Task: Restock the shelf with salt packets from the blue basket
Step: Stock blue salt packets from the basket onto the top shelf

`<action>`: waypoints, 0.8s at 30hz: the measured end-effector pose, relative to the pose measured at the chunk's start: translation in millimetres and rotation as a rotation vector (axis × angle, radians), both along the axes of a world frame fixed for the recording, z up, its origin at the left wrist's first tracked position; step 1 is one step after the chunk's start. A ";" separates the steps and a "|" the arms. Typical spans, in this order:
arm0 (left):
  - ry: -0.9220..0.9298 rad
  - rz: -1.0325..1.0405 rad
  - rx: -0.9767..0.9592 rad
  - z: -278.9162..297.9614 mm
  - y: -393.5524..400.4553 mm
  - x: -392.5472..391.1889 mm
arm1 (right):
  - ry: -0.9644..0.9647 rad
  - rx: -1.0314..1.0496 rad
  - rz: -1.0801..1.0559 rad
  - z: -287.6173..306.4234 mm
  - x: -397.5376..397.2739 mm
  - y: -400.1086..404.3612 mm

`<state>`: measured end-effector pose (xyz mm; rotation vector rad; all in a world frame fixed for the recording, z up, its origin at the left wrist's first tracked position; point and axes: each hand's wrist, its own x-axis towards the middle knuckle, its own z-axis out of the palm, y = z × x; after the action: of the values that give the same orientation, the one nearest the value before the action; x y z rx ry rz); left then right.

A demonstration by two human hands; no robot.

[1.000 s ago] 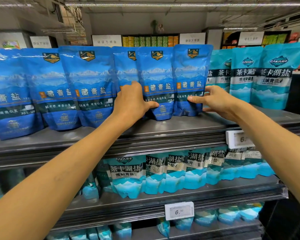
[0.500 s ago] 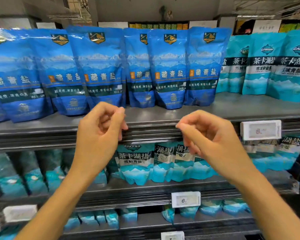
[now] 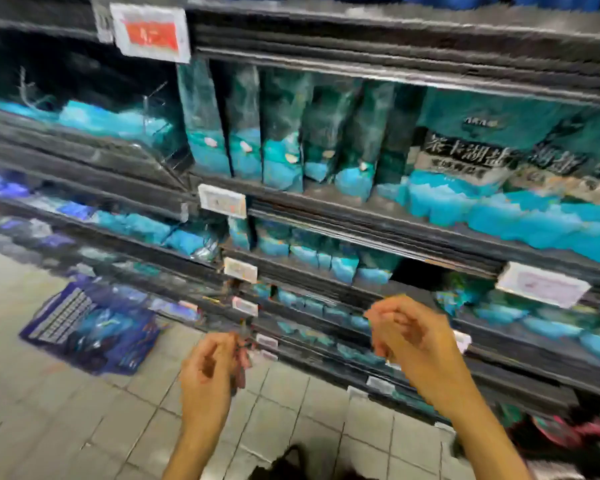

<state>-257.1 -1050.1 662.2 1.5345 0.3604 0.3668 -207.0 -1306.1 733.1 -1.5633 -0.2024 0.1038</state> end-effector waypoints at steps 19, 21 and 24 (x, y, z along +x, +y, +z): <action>0.390 0.684 -0.110 -77.2 12.7 -214.5 | 0.407 -0.370 0.741 -156.1 -102.0 77.7; 0.418 0.777 -0.125 -83.4 14.4 -240.8 | 0.453 -0.387 0.809 -158.3 -101.2 104.9; 0.465 0.890 -0.158 -91.1 20.2 -275.9 | 0.496 -0.405 0.881 -160.0 -95.9 162.6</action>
<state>-532.9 -1029.9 571.1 1.2198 1.4190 0.6454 -302.9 -1143.4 573.0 -1.6858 -0.4835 1.2710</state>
